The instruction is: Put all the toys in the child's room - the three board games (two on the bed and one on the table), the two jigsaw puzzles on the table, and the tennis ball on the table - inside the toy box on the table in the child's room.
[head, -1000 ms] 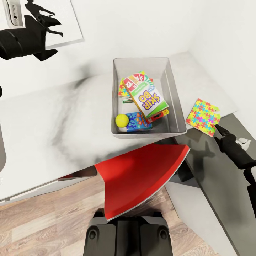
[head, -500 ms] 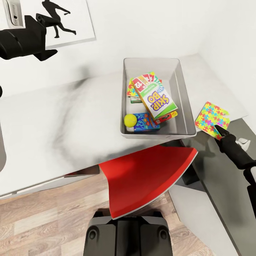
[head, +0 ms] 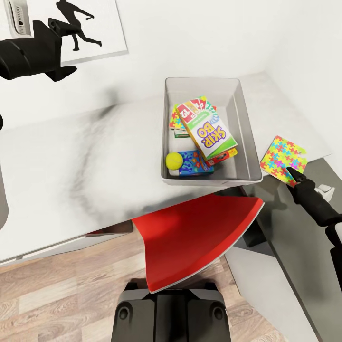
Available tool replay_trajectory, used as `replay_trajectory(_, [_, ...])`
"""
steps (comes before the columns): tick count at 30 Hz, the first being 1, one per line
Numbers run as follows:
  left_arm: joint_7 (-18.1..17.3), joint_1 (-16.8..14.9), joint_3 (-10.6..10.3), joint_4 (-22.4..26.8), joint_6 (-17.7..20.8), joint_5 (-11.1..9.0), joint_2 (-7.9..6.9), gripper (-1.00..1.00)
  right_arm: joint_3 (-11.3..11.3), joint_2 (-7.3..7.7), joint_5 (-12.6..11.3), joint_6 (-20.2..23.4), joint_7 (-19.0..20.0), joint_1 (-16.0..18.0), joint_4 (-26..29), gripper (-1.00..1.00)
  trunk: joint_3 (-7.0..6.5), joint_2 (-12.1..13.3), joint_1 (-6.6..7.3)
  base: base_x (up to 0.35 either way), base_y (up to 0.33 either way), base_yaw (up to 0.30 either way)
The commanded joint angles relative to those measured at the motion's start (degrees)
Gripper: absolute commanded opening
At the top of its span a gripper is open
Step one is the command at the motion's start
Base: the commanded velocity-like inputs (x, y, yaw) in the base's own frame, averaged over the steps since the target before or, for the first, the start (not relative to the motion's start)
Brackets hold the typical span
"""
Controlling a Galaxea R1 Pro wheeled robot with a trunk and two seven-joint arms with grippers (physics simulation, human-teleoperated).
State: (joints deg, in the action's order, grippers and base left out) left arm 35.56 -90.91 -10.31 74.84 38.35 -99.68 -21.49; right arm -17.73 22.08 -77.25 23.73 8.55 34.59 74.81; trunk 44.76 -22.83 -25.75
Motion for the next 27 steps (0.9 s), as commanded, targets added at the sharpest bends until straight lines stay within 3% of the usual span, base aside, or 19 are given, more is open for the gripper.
replay_trajectory(1, [0.56, -0.05, -0.07, 0.04, -0.12, -0.60, -0.04, 1.00, -0.09, 0.01, -0.27, 0.35, 0.04, 0.03, -0.01, 1.00, 0.07, -0.09, -0.03, 0.000, 0.000, 0.001])
replay_trajectory(27, [0.56, -0.05, -0.81, 0.02, -0.12, -0.61, -0.04, 1.00, -0.74, 0.06, -0.27, 0.35, -0.03, 0.03, -2.82, 1.00, 0.07, -0.09, -0.03, 0.000, 0.000, 0.000])
